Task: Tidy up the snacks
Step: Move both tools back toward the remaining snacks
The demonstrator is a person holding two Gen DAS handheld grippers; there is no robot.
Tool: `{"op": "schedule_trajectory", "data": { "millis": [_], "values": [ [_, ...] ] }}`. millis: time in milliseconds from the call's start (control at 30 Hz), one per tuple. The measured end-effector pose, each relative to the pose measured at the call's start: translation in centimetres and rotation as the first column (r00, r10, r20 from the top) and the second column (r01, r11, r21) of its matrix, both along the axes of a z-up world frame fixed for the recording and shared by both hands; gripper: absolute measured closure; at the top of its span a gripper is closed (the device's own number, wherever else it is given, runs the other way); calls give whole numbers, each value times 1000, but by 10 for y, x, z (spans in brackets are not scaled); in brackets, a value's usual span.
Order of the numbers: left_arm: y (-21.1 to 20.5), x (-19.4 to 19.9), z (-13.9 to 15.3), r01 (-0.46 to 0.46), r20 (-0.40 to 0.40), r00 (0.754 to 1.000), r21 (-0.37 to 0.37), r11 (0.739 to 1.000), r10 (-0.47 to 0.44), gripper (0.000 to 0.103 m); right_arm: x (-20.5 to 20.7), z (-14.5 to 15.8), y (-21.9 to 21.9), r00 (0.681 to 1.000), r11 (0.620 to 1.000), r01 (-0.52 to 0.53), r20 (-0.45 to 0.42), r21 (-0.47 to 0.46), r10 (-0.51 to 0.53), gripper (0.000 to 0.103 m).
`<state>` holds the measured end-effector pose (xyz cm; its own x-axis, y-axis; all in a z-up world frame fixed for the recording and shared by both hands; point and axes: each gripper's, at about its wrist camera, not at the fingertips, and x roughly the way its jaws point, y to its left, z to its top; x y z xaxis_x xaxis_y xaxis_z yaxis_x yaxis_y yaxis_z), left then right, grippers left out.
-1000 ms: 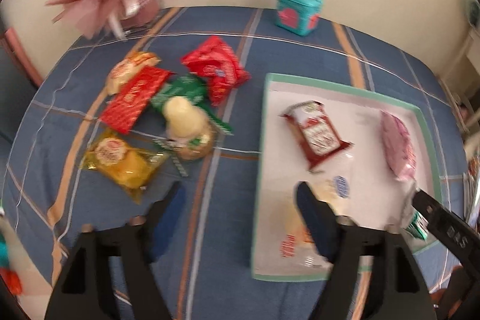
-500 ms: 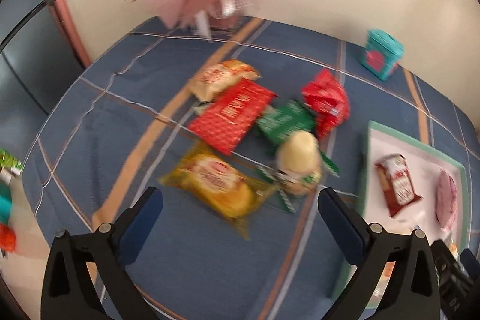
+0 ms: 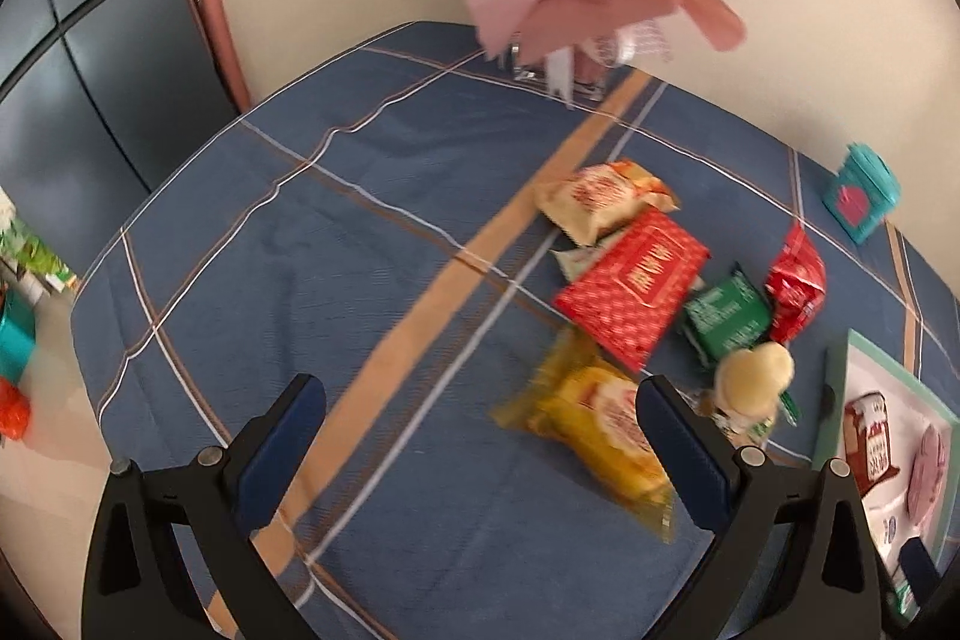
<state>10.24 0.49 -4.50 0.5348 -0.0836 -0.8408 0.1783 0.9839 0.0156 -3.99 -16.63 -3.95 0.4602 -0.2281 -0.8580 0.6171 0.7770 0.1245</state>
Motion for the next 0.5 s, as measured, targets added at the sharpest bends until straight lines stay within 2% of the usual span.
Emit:
{"op": "schedule_trajectory", "data": {
  "millis": [167, 300, 400, 500],
  "values": [
    [10, 8, -2, -2, -20, 1000, -48, 999, 1, 0, 19, -3, 11, 998, 999, -51, 25, 11, 51, 0],
    [6, 11, -8, 13, -95, 995, -115, 993, -24, 0, 32, -10, 12, 997, 997, -76, 32, 24, 75, 0],
    [-4, 13, -18, 28, -158, 986, -170, 985, -55, 0, 41, -12, 13, 995, 995, -99, 30, -8, 99, 0],
    [-13, 15, -25, 29, -190, 980, -185, 982, -64, 0, 50, -15, 15, 991, 991, -126, 35, -45, 127, 0]
  ]
}}
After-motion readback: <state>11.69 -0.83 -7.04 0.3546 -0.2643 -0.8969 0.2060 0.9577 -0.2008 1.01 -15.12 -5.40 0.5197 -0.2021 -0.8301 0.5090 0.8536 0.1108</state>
